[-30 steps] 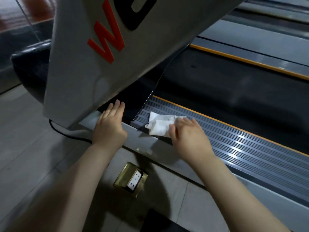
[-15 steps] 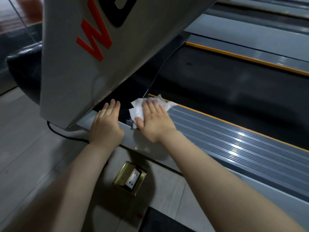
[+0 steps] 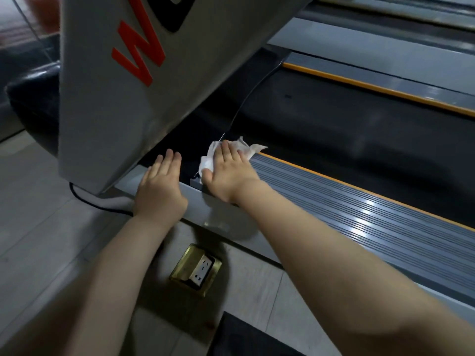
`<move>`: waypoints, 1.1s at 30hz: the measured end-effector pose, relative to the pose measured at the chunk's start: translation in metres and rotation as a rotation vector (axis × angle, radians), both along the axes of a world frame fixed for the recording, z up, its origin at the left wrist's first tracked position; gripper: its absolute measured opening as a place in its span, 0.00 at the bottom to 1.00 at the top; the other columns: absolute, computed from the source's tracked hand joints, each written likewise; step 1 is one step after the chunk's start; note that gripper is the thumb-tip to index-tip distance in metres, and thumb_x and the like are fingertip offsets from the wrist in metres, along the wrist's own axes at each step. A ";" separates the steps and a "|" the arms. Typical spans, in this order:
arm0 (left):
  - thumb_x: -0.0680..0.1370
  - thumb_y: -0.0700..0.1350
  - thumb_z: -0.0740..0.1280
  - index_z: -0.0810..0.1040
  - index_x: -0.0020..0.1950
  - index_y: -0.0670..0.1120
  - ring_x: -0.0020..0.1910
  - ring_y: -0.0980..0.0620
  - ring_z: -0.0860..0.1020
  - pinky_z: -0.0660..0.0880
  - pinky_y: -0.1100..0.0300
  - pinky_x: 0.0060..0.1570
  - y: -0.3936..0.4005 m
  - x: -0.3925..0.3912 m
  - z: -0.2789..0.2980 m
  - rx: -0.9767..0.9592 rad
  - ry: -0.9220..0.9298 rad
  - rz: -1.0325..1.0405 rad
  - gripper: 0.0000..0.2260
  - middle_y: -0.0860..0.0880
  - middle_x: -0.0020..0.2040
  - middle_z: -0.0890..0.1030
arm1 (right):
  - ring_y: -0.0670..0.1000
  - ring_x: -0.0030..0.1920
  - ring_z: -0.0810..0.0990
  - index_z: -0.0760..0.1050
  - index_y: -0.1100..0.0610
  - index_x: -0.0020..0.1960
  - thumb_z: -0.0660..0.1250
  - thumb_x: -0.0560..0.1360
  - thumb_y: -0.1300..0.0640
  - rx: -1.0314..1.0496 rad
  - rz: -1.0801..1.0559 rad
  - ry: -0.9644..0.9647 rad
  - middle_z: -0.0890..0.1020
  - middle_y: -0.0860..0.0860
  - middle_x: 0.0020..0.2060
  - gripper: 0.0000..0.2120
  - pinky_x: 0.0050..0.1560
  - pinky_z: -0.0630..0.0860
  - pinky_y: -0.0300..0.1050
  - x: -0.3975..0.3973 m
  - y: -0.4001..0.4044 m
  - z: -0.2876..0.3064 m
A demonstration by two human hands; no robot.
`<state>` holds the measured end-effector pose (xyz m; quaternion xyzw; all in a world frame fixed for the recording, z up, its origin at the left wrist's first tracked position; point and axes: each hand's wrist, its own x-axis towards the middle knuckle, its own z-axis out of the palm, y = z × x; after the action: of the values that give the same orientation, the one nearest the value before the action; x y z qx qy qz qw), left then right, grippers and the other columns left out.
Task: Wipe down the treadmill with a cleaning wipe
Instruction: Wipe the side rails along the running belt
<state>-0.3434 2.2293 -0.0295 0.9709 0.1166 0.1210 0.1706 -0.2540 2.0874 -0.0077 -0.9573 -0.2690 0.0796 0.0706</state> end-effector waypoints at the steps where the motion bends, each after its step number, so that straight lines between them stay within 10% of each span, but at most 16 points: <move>1: 0.71 0.32 0.61 0.56 0.80 0.43 0.79 0.46 0.52 0.51 0.51 0.77 0.002 0.000 0.000 0.014 0.011 -0.005 0.37 0.46 0.80 0.55 | 0.55 0.79 0.42 0.45 0.63 0.79 0.47 0.82 0.44 -0.019 0.010 -0.018 0.46 0.59 0.79 0.33 0.77 0.41 0.50 -0.002 -0.012 0.001; 8: 0.71 0.32 0.62 0.58 0.79 0.41 0.79 0.43 0.54 0.56 0.47 0.75 -0.010 -0.003 0.000 -0.004 -0.007 0.037 0.36 0.43 0.80 0.57 | 0.53 0.79 0.44 0.48 0.62 0.79 0.33 0.73 0.37 -0.037 -0.261 -0.095 0.48 0.57 0.79 0.43 0.76 0.39 0.46 -0.078 -0.204 -0.002; 13: 0.75 0.37 0.58 0.59 0.79 0.39 0.79 0.44 0.53 0.53 0.49 0.76 -0.032 -0.002 -0.006 -0.166 -0.096 0.108 0.30 0.42 0.80 0.57 | 0.66 0.69 0.65 0.66 0.72 0.68 0.44 0.76 0.45 0.056 -0.054 -0.134 0.69 0.69 0.67 0.35 0.71 0.60 0.59 -0.042 -0.112 -0.008; 17: 0.79 0.34 0.55 0.61 0.79 0.42 0.79 0.50 0.52 0.50 0.53 0.77 -0.043 -0.007 -0.004 -0.234 -0.109 0.033 0.27 0.46 0.80 0.58 | 0.57 0.79 0.46 0.47 0.64 0.79 0.47 0.82 0.47 0.007 0.022 -0.034 0.49 0.61 0.79 0.32 0.77 0.45 0.53 -0.011 -0.022 -0.002; 27: 0.77 0.35 0.58 0.54 0.80 0.44 0.80 0.53 0.48 0.47 0.57 0.76 -0.069 -0.026 -0.009 -0.176 -0.059 -0.104 0.32 0.48 0.81 0.54 | 0.62 0.75 0.61 0.60 0.68 0.75 0.49 0.80 0.46 -0.147 0.096 -0.306 0.61 0.64 0.75 0.32 0.71 0.65 0.61 -0.103 -0.223 -0.017; 33: 0.79 0.37 0.53 0.59 0.79 0.44 0.79 0.51 0.55 0.50 0.58 0.75 -0.099 -0.010 0.001 -0.236 -0.064 -0.178 0.27 0.47 0.80 0.59 | 0.55 0.79 0.47 0.49 0.62 0.79 0.49 0.82 0.44 0.026 0.096 -0.048 0.50 0.59 0.79 0.32 0.76 0.43 0.50 -0.040 -0.085 -0.001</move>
<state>-0.3537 2.1300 -0.0285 0.9463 0.0380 0.1215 0.2972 -0.2938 2.0027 -0.0082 -0.9439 -0.3172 0.0563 0.0726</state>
